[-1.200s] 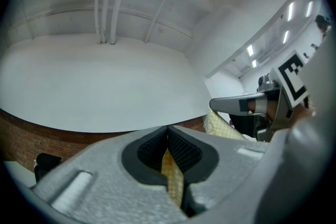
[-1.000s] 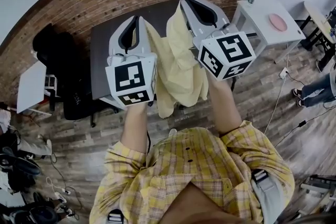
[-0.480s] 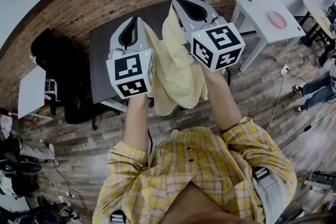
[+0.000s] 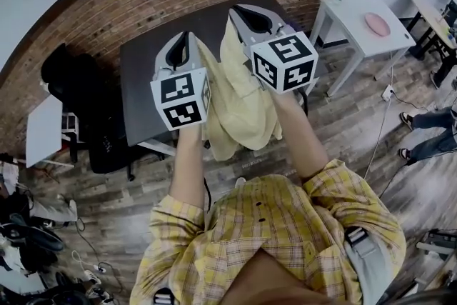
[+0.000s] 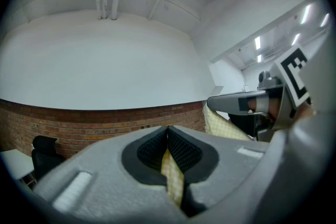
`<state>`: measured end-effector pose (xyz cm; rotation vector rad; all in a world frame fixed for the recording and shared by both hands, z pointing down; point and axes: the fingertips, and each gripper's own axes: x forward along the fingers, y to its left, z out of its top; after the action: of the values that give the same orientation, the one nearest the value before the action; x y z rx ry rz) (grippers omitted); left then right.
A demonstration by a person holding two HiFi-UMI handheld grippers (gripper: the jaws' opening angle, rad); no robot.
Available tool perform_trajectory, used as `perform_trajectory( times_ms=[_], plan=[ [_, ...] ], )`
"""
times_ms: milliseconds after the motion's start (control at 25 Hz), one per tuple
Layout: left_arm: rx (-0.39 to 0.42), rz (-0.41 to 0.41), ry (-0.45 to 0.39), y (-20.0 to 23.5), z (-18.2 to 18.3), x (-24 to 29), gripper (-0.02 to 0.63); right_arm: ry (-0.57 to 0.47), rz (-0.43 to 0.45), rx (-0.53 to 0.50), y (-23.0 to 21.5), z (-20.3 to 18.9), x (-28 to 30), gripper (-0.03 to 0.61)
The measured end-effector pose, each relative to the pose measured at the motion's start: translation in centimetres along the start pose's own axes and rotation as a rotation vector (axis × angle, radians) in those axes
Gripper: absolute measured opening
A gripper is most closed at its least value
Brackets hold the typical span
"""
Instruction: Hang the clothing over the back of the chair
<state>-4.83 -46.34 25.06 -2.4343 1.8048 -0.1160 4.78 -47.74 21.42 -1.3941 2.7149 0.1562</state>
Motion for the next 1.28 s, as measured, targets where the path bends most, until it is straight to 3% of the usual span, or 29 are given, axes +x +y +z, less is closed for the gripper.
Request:
perform_trajectory(
  times_ms=[1280],
  plan=[
    [-0.066, -0.016, 0.152, -1.2, -7.8, 3.8, 0.005, 0.173, -0.03, 0.046, -1.5, -9.6, 2.3, 0.012]
  ],
)
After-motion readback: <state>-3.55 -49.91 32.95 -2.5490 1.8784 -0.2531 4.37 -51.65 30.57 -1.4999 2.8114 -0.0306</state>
